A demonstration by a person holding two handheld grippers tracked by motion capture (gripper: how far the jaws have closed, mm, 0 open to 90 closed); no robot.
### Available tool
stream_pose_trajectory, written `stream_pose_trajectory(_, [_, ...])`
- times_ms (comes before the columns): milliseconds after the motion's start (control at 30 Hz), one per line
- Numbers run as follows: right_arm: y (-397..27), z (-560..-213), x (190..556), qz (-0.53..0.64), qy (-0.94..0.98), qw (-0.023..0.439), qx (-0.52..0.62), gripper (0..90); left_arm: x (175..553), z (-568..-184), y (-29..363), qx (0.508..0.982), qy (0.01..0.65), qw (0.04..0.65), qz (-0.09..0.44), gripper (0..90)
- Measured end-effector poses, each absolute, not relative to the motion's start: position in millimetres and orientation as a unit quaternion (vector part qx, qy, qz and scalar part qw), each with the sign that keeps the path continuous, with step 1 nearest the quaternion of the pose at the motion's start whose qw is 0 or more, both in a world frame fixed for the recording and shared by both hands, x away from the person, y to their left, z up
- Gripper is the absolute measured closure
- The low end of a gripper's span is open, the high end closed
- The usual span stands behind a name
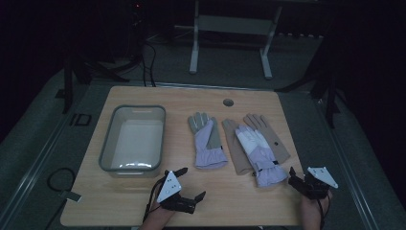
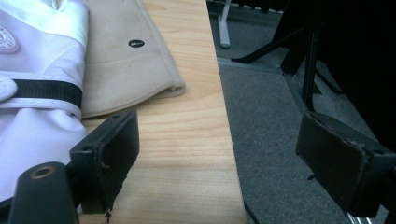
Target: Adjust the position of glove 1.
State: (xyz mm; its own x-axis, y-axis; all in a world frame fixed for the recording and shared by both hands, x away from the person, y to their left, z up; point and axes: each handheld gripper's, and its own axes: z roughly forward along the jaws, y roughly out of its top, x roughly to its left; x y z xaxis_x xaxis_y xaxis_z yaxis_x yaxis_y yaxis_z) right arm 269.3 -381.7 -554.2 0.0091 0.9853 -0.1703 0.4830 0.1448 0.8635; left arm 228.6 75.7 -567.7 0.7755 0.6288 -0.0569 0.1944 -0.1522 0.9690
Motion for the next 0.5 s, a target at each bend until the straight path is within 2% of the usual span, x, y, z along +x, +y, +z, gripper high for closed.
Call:
stream_pose_trajectory(233, [-385.7, -546.2, 276.1, 0.311, 0.636, 0.377, 0.597, 12.1, 228.4, -567.8, 76.8, 0.732, 0.285, 0.589, 0.187, 0.0])
stream_pose_trajectory(333, [-380.2, -535.3, 281.5, 0.312, 0.650, 0.362, 0.591, 11.4, 228.5, -567.7, 76.6, 0.733, 0.284, 0.590, 0.185, 0.0])
stream_pose_trajectory(433, [-371.8, -522.1, 288.4, 0.309, 0.656, 0.370, 0.582, 11.5, 228.6, -567.7, 76.5, 0.733, 0.285, 0.590, 0.183, 0.0])
stream_pose_trajectory(500, [-368.3, -512.7, 294.2, 0.322, 0.659, 0.347, 0.583, 14.4, 228.4, -567.7, 76.4, 0.733, 0.284, 0.590, 0.182, 0.0])
